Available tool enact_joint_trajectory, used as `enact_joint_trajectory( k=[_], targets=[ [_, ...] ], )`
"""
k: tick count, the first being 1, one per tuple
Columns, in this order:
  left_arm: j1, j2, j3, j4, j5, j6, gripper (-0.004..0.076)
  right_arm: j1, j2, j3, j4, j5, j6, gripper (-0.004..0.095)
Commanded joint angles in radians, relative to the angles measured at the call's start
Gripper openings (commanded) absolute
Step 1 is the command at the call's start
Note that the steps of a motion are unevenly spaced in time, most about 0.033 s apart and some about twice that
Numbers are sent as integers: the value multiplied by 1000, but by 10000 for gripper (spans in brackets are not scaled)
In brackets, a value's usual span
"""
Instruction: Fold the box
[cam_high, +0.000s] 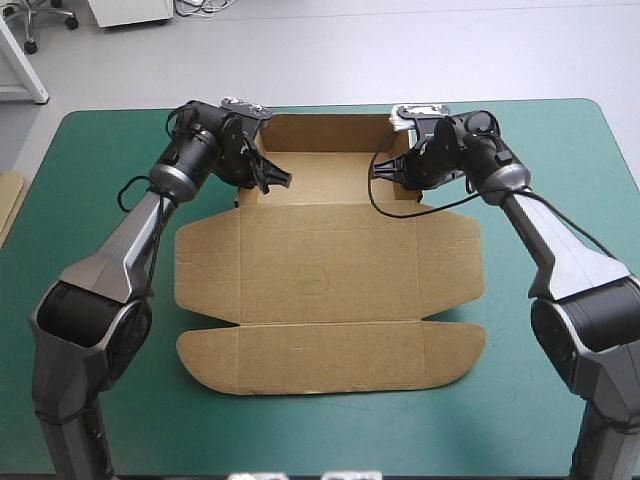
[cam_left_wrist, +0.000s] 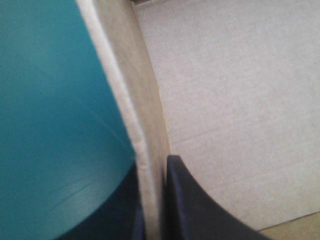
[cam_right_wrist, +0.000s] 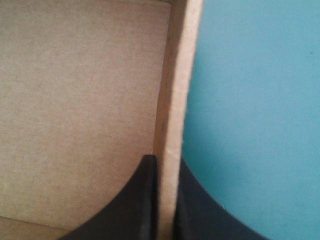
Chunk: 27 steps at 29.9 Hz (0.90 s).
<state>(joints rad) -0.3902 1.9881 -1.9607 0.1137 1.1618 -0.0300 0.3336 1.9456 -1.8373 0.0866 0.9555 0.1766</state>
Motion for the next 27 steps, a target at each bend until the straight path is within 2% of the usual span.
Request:
enact_joint_trajectory(
  k=[1, 11, 27],
  targets=[
    [-10, -43, -28, 42, -45, 57, -10, 0, -38, -41, 8, -39, -51, 2],
    [-10, 36, -26, 32, -93, 54, -10, 0, 7, -41, -61, -16, -58, 2],
    [-10, 122, -22, -27, -89, 57, -10, 0, 78, -43, -66, -1, -77, 2]
  ],
)
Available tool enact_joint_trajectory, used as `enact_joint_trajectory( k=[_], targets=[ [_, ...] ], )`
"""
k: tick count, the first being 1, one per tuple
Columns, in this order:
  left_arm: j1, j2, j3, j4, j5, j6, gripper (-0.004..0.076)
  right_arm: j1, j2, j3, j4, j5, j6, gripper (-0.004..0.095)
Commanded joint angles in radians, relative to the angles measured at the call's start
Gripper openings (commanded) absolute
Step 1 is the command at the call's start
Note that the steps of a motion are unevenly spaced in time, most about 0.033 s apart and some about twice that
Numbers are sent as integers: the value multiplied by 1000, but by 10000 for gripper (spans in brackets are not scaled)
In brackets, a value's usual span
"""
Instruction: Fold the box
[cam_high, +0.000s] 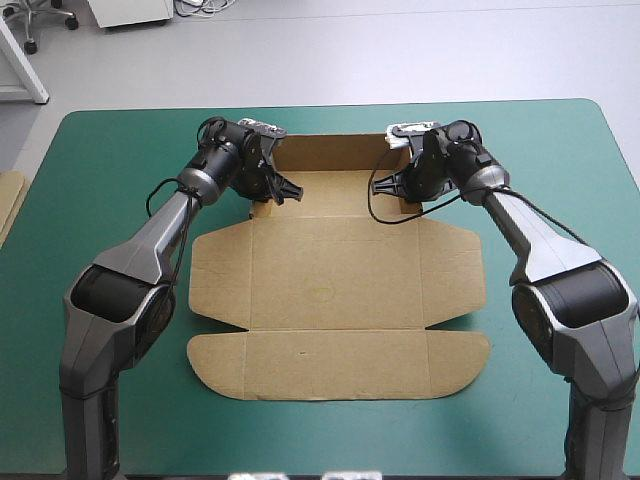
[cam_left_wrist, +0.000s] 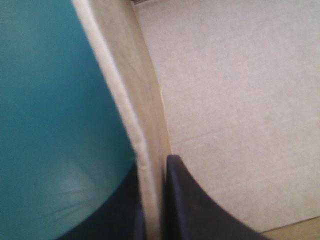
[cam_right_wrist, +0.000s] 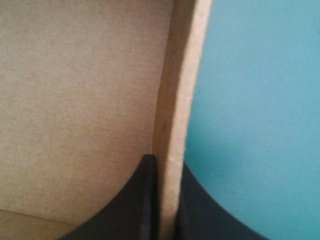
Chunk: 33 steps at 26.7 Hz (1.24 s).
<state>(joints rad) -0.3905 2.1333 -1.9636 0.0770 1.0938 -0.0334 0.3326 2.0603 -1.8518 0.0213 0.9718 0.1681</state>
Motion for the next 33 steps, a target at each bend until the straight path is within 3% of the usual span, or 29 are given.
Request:
enact_joint_trajectory(
  k=[1, 8, 12, 14, 19, 21, 22, 24, 33],
  targets=[
    [-10, -19, -17, 10, -19, 61, -10, 1, -35, -29, -1, -17, -69, 2],
    [-10, -11, -17, -20, -11, 68, -10, 1, -35, -29, -1, -20, -74, 3],
    [-8, -15, -17, -15, 16, 68, 19, 1, -35, -50, 3, -9, -74, 81],
    [-8, -19, -17, -15, 24, 68, 96, -1, -35, -77, 11, 2, -74, 165],
    [-8, -32, -29, -15, 30, 68, 441, -1, -35, -146, 23, 40, -74, 357],
    [-8, -32, -43, -15, 36, 68, 512, -1, -35, -161, 21, 54, -74, 427],
    [-8, -33, -56, -24, 48, 68, 515, -1, -35, -167, 18, 68, -74, 488],
    [-8, -39, -83, -30, 65, 68, 515, -1, -36, -182, 3, 91, -74, 520],
    [-8, -117, -115, -39, 47, 68, 515, -1, -36, -296, -34, 166, -76, 522]
  ],
)
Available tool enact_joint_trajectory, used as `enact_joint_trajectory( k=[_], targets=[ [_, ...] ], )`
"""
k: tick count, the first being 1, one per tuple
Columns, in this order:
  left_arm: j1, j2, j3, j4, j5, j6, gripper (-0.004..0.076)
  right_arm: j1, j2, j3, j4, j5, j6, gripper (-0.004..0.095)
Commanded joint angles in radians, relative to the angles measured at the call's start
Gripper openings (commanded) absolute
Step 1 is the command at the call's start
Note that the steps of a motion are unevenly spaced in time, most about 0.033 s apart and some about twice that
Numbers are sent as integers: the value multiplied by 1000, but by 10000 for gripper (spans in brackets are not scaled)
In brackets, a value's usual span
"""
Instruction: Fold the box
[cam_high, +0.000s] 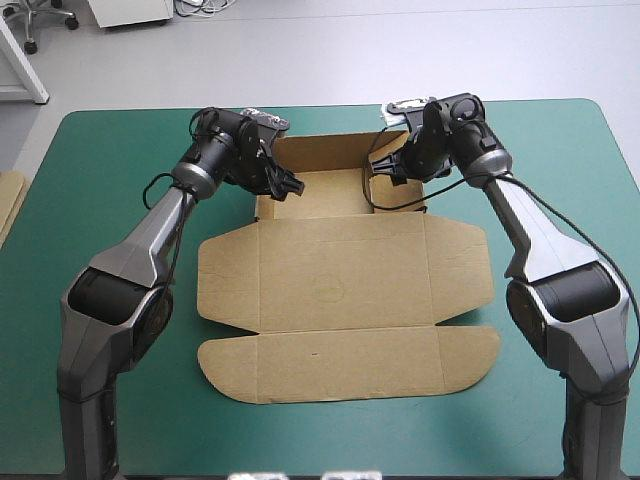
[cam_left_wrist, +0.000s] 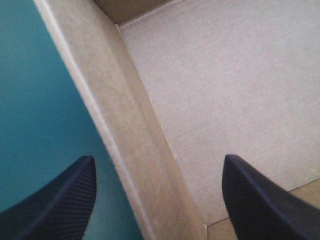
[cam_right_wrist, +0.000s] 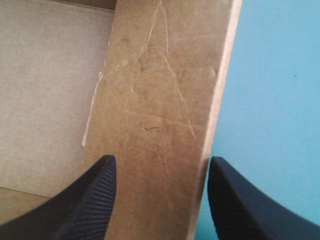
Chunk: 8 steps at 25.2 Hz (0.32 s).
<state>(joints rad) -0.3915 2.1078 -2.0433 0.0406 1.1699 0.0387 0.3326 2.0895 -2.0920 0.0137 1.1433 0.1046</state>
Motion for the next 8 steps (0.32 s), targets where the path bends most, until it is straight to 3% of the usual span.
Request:
enact_joint_trajectory(
  k=[1, 8],
  targets=[
    [-7, -96, -36, -1, -29, -4, 515, -1, -66, -65, -39, 3, -11, 522],
    [-7, -250, -36, -2, -23, 18, 487, -1, -197, -77, -44, 41, -42, 491]
  ],
)
